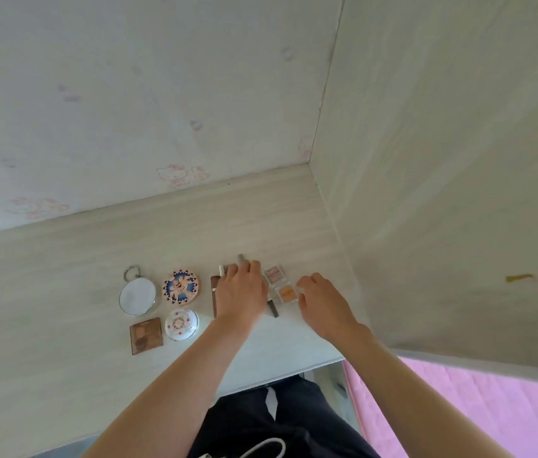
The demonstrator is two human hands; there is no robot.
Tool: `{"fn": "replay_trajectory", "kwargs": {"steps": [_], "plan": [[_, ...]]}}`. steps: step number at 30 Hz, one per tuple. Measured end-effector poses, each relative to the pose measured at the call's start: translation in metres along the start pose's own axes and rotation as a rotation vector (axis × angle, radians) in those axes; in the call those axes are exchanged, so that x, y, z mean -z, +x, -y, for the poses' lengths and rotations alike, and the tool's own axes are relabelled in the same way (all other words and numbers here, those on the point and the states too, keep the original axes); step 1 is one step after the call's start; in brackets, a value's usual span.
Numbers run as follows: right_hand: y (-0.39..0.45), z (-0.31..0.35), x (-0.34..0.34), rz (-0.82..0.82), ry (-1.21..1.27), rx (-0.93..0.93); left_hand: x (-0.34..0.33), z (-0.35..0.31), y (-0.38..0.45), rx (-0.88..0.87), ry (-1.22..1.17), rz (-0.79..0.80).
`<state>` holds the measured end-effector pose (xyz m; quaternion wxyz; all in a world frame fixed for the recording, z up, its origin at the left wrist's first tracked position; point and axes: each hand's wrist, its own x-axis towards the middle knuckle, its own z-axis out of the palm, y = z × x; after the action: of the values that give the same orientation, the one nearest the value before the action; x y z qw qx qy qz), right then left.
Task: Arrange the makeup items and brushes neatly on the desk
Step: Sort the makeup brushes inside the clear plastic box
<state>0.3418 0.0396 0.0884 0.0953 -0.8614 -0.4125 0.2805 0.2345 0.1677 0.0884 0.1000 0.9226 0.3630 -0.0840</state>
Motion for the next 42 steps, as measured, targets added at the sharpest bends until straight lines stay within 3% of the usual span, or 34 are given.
{"fn": "replay_trajectory", "kwargs": {"steps": [6, 12, 20, 29, 37, 42], "plan": [[-0.025, 0.021, -0.012, -0.076, -0.032, -0.135, 0.006, 0.009, -0.020, -0.194, -0.036, -0.069], [-0.073, 0.038, -0.047, -0.178, -0.018, -0.273, -0.003, 0.016, -0.040, -0.532, -0.167, -0.030], [-0.156, 0.064, -0.087, -0.299, 0.002, -0.518, -0.004, 0.012, -0.077, -0.893, 0.029, 0.067], [-0.256, 0.076, -0.122, -0.379, 0.184, -0.955, -0.016, -0.047, -0.156, -1.196, 0.041, 0.181], [-0.362, 0.060, -0.168, -0.433, 0.264, -1.176, -0.039, -0.112, -0.251, -1.575, 0.122, 0.225], [-0.436, 0.054, -0.196, -0.499, 0.337, -1.349, -0.056, -0.152, -0.318, -1.652, 0.099, 0.283]]}}
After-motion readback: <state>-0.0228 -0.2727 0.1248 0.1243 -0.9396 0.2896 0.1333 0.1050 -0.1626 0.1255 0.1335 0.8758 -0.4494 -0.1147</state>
